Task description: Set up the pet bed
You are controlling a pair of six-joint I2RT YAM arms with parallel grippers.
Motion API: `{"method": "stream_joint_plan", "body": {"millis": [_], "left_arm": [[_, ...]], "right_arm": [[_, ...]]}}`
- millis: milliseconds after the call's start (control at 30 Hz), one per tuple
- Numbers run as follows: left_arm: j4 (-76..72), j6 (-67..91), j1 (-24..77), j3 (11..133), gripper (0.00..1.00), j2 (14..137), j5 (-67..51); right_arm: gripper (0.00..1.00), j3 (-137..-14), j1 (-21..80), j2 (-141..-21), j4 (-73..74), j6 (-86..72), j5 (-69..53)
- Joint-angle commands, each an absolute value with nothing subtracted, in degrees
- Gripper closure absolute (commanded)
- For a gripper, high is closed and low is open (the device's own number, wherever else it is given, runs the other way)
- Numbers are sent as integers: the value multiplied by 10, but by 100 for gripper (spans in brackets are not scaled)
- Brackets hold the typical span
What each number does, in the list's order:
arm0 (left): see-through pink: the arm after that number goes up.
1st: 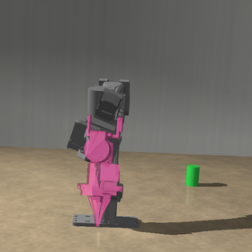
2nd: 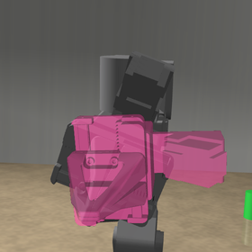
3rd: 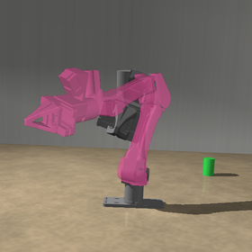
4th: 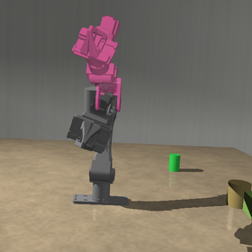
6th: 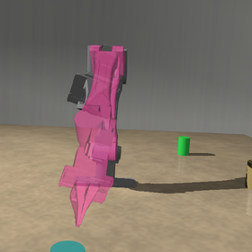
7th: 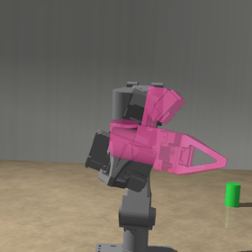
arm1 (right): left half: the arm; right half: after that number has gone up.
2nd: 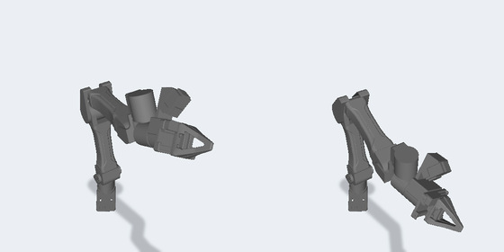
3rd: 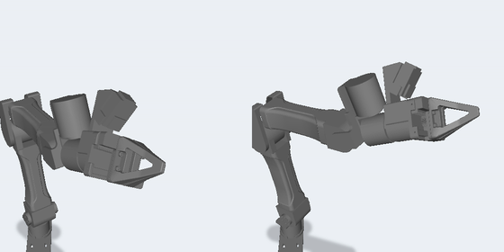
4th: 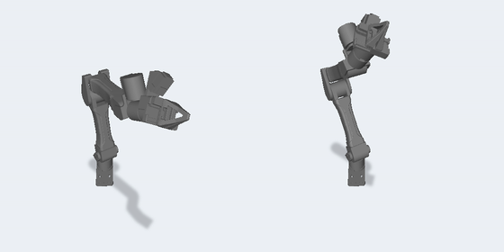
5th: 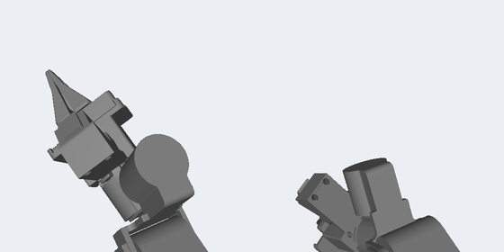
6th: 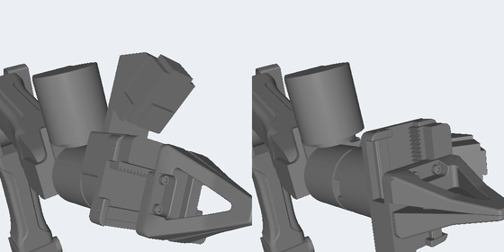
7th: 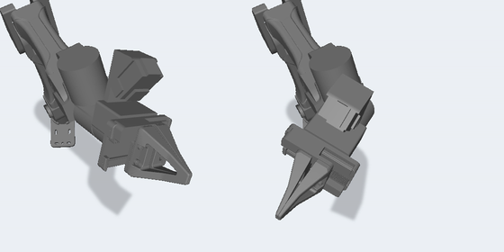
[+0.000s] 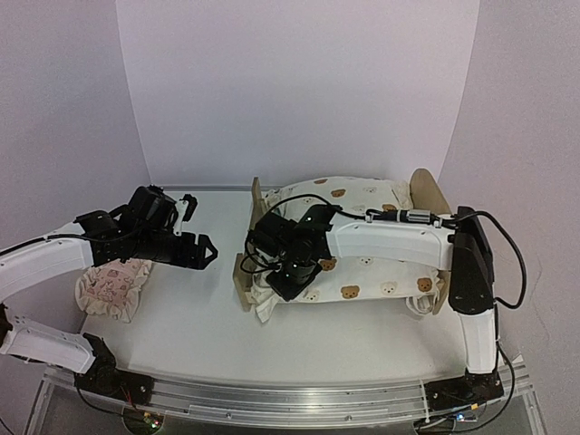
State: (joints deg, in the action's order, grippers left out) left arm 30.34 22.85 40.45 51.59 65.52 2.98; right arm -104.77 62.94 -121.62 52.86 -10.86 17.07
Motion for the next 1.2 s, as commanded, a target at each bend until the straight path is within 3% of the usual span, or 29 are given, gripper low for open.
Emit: {"method": "stream_joint_plan", "body": {"millis": [0, 67, 600, 933, 1167], "left_arm": [[282, 234, 402, 518, 13, 654, 22], [280, 234, 403, 519, 13, 654, 20], [219, 196, 406, 561, 18, 674, -70], [156, 148, 423, 614, 20, 742, -139], [131, 112, 443, 670, 23, 823, -155]], "right_arm": [[95, -1035, 629, -1216, 549, -113, 180], [100, -1037, 629, -1205, 549, -109, 189], [100, -1122, 602, -1117, 549, -6, 324], [100, -1138, 590, -1098, 507, 98, 431], [100, -1128, 580, -1072, 475, 132, 442]]}}
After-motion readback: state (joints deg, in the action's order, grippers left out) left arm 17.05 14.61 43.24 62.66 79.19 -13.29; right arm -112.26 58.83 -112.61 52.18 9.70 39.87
